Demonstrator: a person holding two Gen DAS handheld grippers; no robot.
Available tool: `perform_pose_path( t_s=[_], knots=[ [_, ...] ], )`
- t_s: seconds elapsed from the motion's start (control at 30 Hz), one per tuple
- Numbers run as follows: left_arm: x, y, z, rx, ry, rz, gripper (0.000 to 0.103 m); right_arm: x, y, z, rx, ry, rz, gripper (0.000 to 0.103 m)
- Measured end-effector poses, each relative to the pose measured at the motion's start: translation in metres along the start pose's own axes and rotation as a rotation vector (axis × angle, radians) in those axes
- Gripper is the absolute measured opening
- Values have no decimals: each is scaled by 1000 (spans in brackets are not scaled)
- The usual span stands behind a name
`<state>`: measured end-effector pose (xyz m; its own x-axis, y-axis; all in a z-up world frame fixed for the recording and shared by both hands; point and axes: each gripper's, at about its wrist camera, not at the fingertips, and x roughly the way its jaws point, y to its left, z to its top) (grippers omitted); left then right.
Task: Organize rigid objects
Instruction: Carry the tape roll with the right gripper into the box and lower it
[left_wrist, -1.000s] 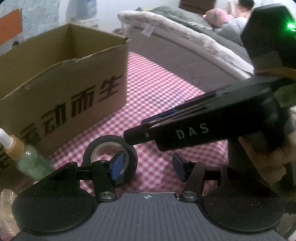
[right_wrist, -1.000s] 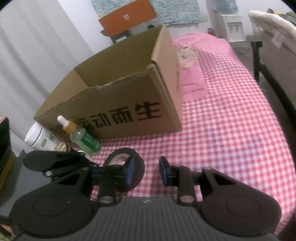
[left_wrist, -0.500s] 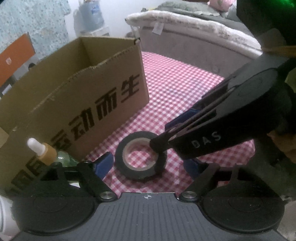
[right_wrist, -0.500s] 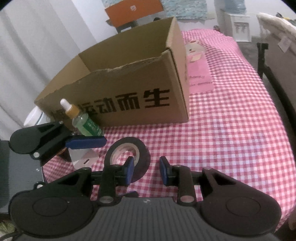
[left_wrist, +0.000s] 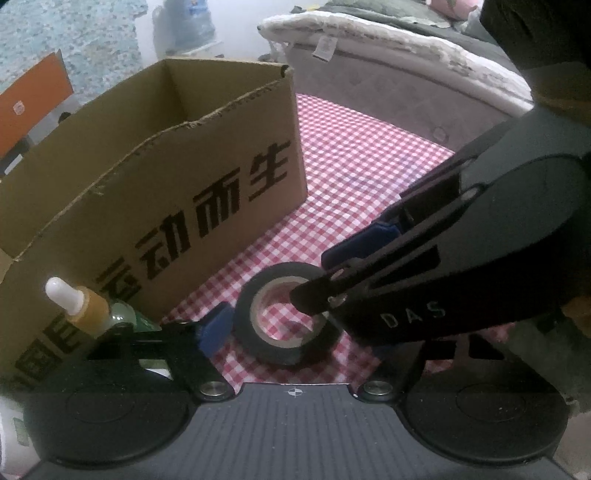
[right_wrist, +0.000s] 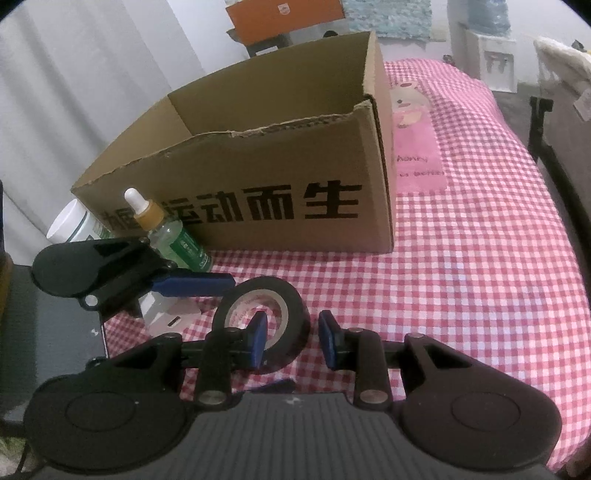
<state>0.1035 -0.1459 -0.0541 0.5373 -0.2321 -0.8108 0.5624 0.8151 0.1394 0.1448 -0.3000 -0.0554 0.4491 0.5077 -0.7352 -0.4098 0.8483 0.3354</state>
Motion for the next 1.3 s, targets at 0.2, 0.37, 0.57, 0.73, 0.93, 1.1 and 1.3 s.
perform_pose_path(
  t_s=[0.2,0.37,0.57,0.73,0.93,1.1,1.3],
  knots=[
    [-1,0,-2,-7,-16,4,67,3,2,0,3,-8,-2,23],
    [-12,2,-3,-28,-53,-11,67,-6,3,-1,21,-29,-9,22],
    [-48,2,3,-3,-162,35,67,-38,23,7,-27,-108,-41,22],
    [-89,15,16,15,-274,111,67,-71,50,29,-114,-214,-47,22],
    [-116,57,41,-6,-324,189,67,-84,76,80,-225,-281,-8,22],
    [-100,107,67,-103,-237,139,67,-56,85,137,-258,-216,44,22],
    [-41,165,91,-238,-25,28,67,19,65,193,-184,0,106,23]
  ],
)
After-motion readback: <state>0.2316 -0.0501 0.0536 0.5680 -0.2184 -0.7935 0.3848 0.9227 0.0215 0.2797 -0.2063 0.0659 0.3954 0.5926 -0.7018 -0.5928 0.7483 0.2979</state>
